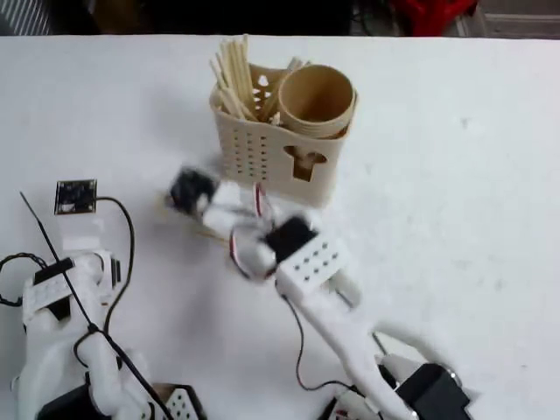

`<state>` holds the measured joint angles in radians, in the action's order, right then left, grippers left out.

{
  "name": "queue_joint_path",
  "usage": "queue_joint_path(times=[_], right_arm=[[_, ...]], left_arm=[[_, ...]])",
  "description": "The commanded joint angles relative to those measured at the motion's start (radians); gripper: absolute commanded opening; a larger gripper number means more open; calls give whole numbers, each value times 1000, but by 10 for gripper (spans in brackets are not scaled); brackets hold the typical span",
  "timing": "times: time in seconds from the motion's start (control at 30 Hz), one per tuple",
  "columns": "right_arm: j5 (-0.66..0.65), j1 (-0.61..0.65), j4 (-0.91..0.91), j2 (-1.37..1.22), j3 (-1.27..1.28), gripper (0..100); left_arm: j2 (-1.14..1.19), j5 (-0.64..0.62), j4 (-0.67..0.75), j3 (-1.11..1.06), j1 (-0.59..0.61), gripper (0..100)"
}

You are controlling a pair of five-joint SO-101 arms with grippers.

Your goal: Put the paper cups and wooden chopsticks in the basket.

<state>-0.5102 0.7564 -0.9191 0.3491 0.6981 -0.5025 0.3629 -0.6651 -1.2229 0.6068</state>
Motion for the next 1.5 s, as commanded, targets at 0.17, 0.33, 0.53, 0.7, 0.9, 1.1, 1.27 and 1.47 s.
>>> queue_joint_path(times=[0.17,0.33,0.53,0.7,0.9,1.1,1.27,1.47], right_arm=[[-58,35,248,-124,161,221],[-58,28,272,-246,92,200],[-57,33,245,-311,72,118],[-46,30,194,-260,72,12],[-2,30,170,-226,74,16],[8,30,151,-193,74,16],[103,8,56,18,69,16],[215,-38,12,387,-20,16]], left_arm=[[-7,-9,17,0,7,128],[-7,-9,17,0,7,128],[-7,-9,17,0,7,128],[-7,-9,17,0,7,128],[-7,-11,17,0,7,128],[-7,-12,17,0,7,128],[-7,-12,17,0,7,128],[-7,-12,17,0,7,128]])
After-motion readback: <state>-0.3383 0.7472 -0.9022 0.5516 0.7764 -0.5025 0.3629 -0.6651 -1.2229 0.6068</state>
